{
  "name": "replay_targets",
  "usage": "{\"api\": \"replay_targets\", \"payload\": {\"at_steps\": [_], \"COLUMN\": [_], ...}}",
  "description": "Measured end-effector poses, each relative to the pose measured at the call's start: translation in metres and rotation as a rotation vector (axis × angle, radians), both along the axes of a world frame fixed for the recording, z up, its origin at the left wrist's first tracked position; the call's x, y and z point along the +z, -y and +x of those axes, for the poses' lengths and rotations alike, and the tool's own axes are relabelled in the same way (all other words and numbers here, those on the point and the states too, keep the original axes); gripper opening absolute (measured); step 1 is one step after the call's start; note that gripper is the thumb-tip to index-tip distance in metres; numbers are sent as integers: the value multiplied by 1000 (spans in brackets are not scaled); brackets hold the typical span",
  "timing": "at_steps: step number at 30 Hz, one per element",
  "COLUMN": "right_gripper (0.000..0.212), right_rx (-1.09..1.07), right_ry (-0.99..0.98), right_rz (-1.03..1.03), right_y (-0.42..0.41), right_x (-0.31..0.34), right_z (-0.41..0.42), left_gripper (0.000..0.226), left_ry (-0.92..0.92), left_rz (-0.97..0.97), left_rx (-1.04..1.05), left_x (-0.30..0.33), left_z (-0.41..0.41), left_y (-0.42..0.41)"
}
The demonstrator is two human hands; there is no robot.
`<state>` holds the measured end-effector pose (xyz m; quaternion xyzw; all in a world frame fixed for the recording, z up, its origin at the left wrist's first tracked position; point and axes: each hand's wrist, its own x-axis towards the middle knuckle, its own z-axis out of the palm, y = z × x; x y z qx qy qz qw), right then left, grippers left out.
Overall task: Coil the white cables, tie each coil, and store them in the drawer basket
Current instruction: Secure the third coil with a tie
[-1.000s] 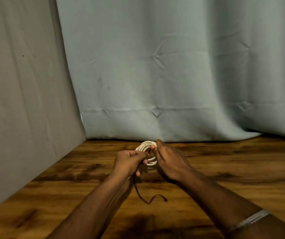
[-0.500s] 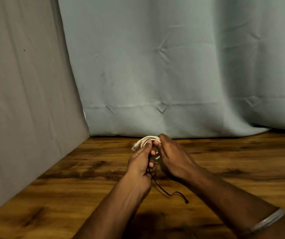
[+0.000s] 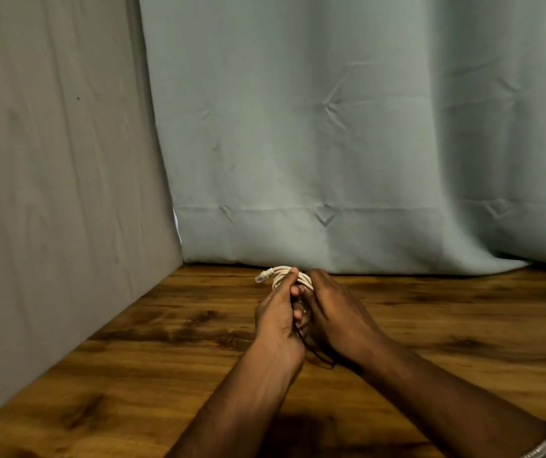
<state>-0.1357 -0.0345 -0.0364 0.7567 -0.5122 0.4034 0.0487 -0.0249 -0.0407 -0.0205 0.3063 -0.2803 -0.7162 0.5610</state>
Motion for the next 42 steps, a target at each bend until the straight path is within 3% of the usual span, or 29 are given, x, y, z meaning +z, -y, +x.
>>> {"api": "replay_targets", "payload": {"at_steps": [3,9,14,19,25,27,30,32,34,42], "right_gripper": [21,21,25,21,19,19,18,22,25,21], "right_rx": [15,179,254,264,232,231,223,215,203,166], "right_ry": [144,624,801,801,722,737,737,707,607,295], "right_rz": [-20,38,61,25,-1,11,26,38,22,-45], "right_y": [3,7,5,6,12,14,15,17,17,13], "right_x": [-3,-2,-2,-1,-3,-3,-4,-6,-7,-4], "right_z": [-1,0,3,1,-8,-12,-18,-21,-21,-21], "left_gripper": [38,36,43,41,41,37,26,18,13,17], "left_ry": [-11,17,79,91,433,676,1288,1273,1148,916], "left_rz": [-13,-51,-44,-67,-215,-381,-730,-873,-908,-667], "left_rx": [29,82,37,13,112,201,570,684,644,338], "left_x": [-1,1,4,4,-2,-3,-3,1,1,-6], "left_z": [-1,-1,0,2,7,12,21,21,17,13], "left_y": [2,-2,-8,-8,-5,-7,-13,-19,-16,15]}}
